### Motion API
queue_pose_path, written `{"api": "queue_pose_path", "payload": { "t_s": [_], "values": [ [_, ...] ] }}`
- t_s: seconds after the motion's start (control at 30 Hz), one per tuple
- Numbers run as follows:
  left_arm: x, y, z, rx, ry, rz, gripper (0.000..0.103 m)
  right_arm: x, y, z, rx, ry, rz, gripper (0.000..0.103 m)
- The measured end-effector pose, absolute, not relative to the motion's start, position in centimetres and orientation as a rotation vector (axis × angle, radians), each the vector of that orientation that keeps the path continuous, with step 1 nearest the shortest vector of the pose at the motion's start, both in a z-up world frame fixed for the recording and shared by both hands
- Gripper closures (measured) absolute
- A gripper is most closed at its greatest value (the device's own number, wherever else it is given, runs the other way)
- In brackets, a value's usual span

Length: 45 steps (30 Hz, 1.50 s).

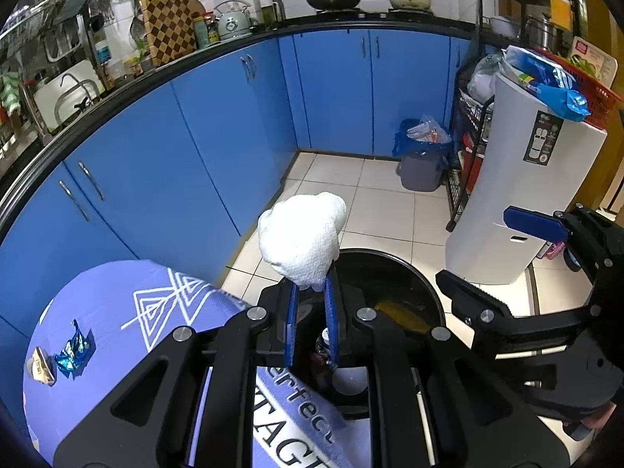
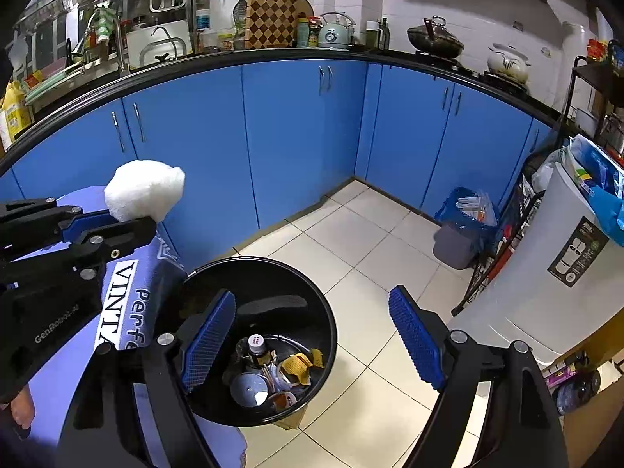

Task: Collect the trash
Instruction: 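Open the right tool to drop the yellow packet while the left tool releases the cloth, then return both tools over the table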

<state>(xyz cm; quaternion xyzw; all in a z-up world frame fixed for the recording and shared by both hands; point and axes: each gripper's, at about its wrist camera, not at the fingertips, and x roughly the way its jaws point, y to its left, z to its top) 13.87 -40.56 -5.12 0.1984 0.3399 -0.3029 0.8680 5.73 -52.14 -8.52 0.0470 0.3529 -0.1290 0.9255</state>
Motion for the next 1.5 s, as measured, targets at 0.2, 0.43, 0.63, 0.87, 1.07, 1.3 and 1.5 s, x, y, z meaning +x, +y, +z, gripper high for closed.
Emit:
{"api": "queue_pose_path", "payload": {
  "t_s": [0.2, 0.43, 0.63, 0.87, 1.07, 1.3, 1.5],
  "values": [
    [14.5, -41.0, -5.1, 0.393, 0.736, -0.632, 0.068, 5.4, -52.7, -8.8, 0.112, 0.729, -0.269, 0.024],
    [14.8, -39.2, -4.1, 0.351, 0.680, -0.595, 0.004, 5.7, -51.7, -8.8, 0.109, 0.734, -0.254, 0.024],
    [15.4, -36.8, -3.7, 0.312, 0.690, -0.567, 0.004, 6.2, -50.1, -8.2, 0.080, 0.730, -0.234, 0.024],
    [16.3, -30.8, -3.6, 0.257, 0.699, -0.470, 0.004, 7.7, -45.8, -7.4, 0.051, 0.717, -0.161, 0.024],
    [17.7, -23.0, -4.5, 0.224, 0.719, -0.314, 0.004, 10.7, -39.7, -7.6, 0.028, 0.735, -0.049, 0.024],
    [20.4, -12.2, -6.6, 0.180, 0.784, -0.144, 0.004, 15.2, -31.8, -8.5, -0.017, 0.780, 0.064, 0.024],
    [23.5, -4.2, -9.2, 0.127, 0.844, -0.063, 0.004, 18.8, -26.3, -10.0, -0.022, 0.819, 0.142, 0.024]
  ]
}}
